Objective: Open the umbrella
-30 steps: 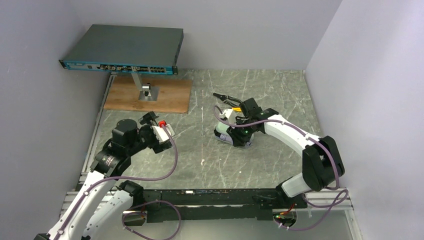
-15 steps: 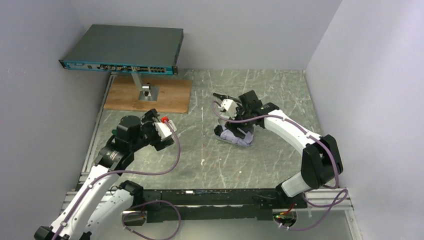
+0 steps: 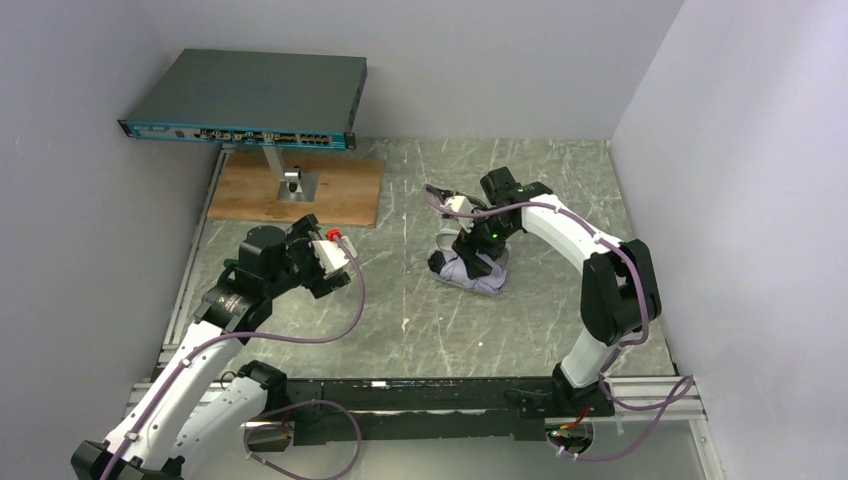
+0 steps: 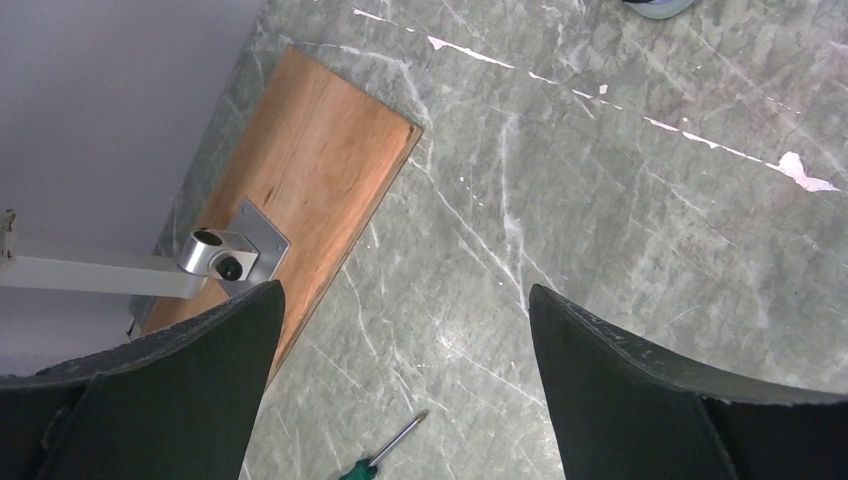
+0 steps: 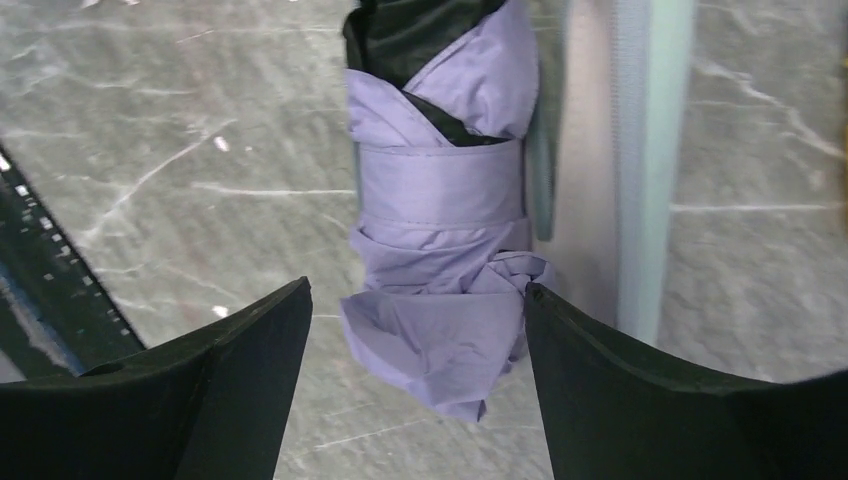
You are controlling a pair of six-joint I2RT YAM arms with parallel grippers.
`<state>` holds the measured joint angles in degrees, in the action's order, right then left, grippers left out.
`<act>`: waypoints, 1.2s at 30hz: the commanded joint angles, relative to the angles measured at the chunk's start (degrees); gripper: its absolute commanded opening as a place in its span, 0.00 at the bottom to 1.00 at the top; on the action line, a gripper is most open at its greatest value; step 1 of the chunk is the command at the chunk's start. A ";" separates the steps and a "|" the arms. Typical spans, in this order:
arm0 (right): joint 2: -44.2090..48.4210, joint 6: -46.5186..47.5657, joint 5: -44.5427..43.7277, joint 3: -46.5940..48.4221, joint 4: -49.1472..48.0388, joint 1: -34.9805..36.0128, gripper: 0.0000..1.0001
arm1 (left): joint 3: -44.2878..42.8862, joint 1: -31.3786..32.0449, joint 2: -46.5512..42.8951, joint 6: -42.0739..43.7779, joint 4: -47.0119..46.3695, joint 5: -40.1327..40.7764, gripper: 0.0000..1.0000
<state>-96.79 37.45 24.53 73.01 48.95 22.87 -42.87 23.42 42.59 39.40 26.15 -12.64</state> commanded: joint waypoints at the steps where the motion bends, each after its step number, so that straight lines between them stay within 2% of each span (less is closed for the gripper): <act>1: -0.80 0.89 5.89 -0.22 3.05 1.37 0.78 | -2.26 -0.30 0.09 -0.28 -2.22 0.34 0.97; 5: -0.05 -1.87 -0.39 -5.20 -5.63 1.94 0.79 | -2.68 -0.35 0.71 -0.29 -2.17 0.54 0.97; 9: 1.04 -2.53 -8.85 -9.66 -14.11 3.39 0.74 | -3.32 -0.30 0.82 -0.12 -1.86 0.74 0.96; 12: 1.37 -2.69 -11.91 -11.49 -16.97 3.73 0.61 | -3.57 -0.31 0.95 0.06 -1.64 0.89 0.96; 16: 1.86 -3.12 -13.24 -13.14 -18.10 3.71 0.34 | -3.33 -0.30 1.18 0.10 -1.62 1.61 0.96; 19: 2.40 -3.44 -11.06 -12.04 -16.03 3.74 0.03 | -3.05 -0.35 0.80 -1.35 -2.12 2.47 0.96; 20: 2.46 -4.01 -9.93 -11.06 -15.37 3.72 0.00 | -3.08 -0.33 0.64 -2.33 -2.49 2.85 0.96; 26: -0.52 -6.84 -4.31 -4.14 -15.11 4.52 0.00 | -4.77 -2.85 -0.19 -7.26 -2.69 3.80 0.97; 29: -7.37 -9.44 -4.88 3.99 -17.35 5.01 0.00 | -6.22 -5.91 -0.92 -9.53 -0.85 3.53 0.97; 31: -13.60 -11.70 -5.75 13.27 -18.95 4.83 0.00 | -6.76 -8.30 -1.86 -10.98 0.35 3.68 0.97; 33: -20.61 -14.82 -4.44 27.51 -18.17 3.27 0.00 | -7.04 -10.40 -2.98 -11.78 1.37 3.56 0.97; 36: -32.41 -21.94 3.38 54.84 -10.90 -0.11 0.00 | -6.94 -12.22 -4.01 -12.45 2.08 3.52 0.97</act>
<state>-120.86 25.15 19.84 99.83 38.76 27.07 -47.83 13.32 40.29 30.22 27.00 -9.17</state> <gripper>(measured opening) 0.063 0.968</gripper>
